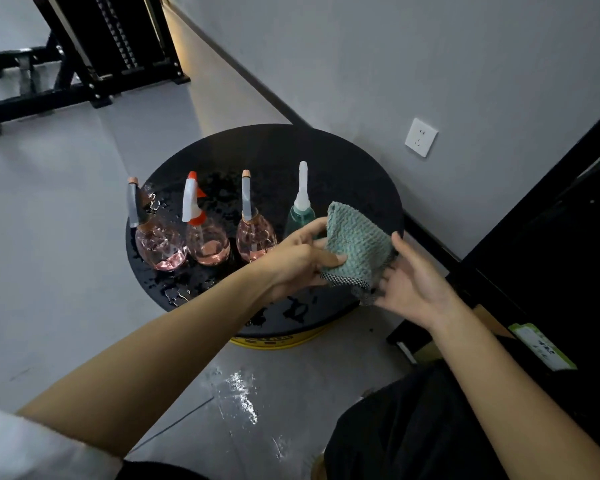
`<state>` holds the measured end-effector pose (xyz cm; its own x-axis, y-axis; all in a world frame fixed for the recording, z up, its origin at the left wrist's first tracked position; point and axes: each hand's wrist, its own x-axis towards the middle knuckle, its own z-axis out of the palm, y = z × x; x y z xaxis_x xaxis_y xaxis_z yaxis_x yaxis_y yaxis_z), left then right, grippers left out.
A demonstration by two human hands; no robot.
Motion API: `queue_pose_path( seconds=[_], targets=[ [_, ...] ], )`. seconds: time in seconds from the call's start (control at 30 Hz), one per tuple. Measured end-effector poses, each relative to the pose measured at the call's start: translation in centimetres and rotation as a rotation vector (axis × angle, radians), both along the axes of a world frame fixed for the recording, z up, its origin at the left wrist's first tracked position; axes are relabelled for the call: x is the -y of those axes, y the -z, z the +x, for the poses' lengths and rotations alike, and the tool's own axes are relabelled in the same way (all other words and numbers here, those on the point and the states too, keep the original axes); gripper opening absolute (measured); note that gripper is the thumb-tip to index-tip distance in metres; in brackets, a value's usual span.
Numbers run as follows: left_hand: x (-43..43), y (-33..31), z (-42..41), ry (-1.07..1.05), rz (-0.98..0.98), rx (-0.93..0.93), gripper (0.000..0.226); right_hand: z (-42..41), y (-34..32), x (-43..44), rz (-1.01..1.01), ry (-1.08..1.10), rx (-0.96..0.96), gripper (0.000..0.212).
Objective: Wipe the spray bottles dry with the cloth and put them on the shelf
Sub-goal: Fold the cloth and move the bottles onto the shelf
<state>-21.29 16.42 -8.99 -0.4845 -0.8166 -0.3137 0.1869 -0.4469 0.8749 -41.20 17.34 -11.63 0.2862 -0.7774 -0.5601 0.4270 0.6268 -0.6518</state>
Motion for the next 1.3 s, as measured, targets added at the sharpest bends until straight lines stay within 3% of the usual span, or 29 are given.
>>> queue_pose_path(
  seconds=[0.1, 0.23, 0.4, 0.5, 0.7, 0.97, 1.13, 1.3],
  targets=[
    [2.2, 2.8, -1.0, -0.06, 0.058, 0.082, 0.052, -1.6, 1.4, 2.4, -0.037, 0.028, -0.045, 0.045],
    [4.5, 6.5, -2.6, -0.154, 0.11, 0.204, 0.059, -2.9, 4.0, 5.1, -0.1, 0.07, -0.38, 0.036],
    [6.5, 9.7, -4.9, -0.231, 0.003, 0.414, 0.075, -3.2, 7.0, 7.4, -0.208, 0.095, -0.691, 0.022],
    [7.5, 11.5, -5.8, -0.287, -0.048, 0.513, 0.076, -3.5, 8.5, 8.6, -0.229, 0.107, -0.749, 0.022],
    [8.1, 14.3, -6.8, -0.408, -0.044, 0.528, 0.07, -3.0, 10.3, 10.0, -0.202, 0.06, -0.794, 0.031],
    [7.6, 15.8, -6.0, -0.302, -0.115, 0.622, 0.077, -3.2, 11.2, 10.7, -0.212, -0.017, -0.99, 0.039],
    [5.7, 14.5, -4.7, -0.362, -0.268, 0.699, 0.05, -1.9, 10.2, 10.8, -0.425, -0.07, -1.331, 0.034],
    [4.6, 10.8, -2.2, -0.734, -0.5, 0.59, 0.028, 1.7, 8.7, 10.5, -0.595, -0.072, -1.263, 0.028]
  ],
)
